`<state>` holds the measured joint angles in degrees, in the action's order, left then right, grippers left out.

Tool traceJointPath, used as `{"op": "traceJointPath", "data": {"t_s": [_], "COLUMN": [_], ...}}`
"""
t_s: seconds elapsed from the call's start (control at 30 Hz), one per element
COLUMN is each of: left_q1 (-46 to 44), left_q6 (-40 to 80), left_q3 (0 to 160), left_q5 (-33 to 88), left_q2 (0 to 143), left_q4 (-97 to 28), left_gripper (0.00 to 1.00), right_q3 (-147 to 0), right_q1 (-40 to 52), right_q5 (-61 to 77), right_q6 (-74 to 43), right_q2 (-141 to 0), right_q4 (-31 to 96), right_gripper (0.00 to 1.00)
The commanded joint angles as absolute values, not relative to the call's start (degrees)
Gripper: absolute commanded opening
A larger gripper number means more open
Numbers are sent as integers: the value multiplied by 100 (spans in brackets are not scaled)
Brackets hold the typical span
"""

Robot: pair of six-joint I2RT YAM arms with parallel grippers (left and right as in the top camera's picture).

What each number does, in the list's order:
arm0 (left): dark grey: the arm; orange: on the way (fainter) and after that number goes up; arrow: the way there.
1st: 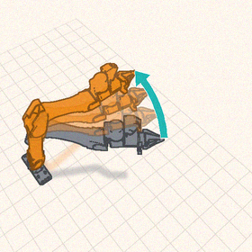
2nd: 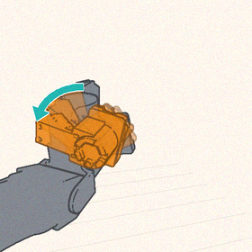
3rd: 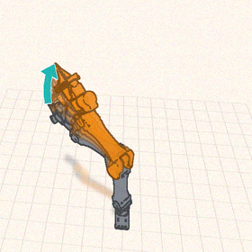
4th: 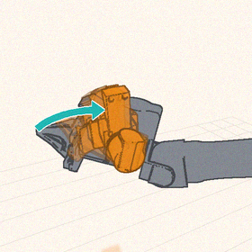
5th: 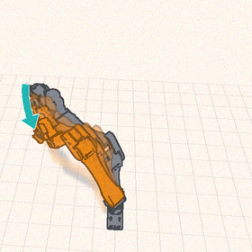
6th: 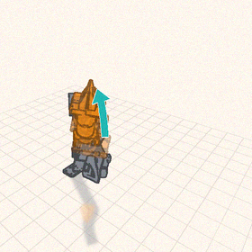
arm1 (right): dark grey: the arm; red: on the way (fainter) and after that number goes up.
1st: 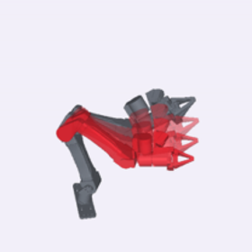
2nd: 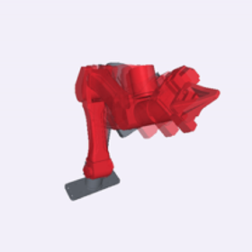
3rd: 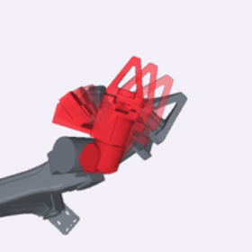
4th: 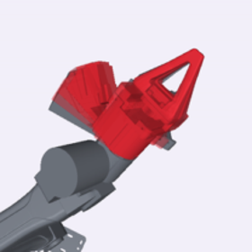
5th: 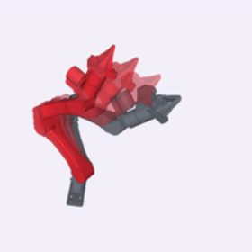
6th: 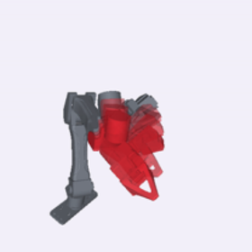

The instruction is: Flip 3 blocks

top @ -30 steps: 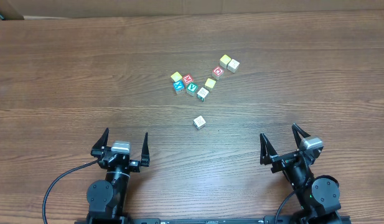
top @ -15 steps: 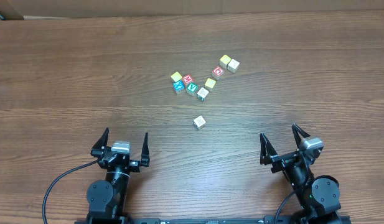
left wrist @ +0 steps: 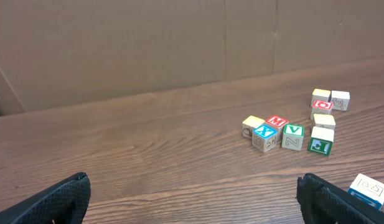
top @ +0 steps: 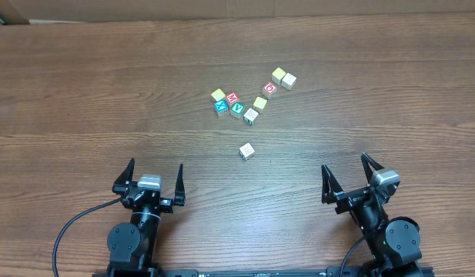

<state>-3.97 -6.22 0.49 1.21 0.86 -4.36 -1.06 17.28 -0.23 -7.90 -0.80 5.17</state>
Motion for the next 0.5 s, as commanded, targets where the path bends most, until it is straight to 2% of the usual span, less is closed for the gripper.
{"op": "traceJointPath", "data": {"t_s": [0.0,0.47], "left_q1": [-322,-322], "left_q6": [-709,-709], "left_q3": [27,27], "left_q5": [64,64], "left_q2": [25,25], "left_q4": [-447,-447], "left_gripper": [100,100], "right_q3": [-45,-47], "right_q1": [1717,1717], "right_q5": [-5,231], "right_q6": [-764,-764], "right_q2": [-21,-21], "right_q4": [482,445], "right_gripper": [100,100]}}
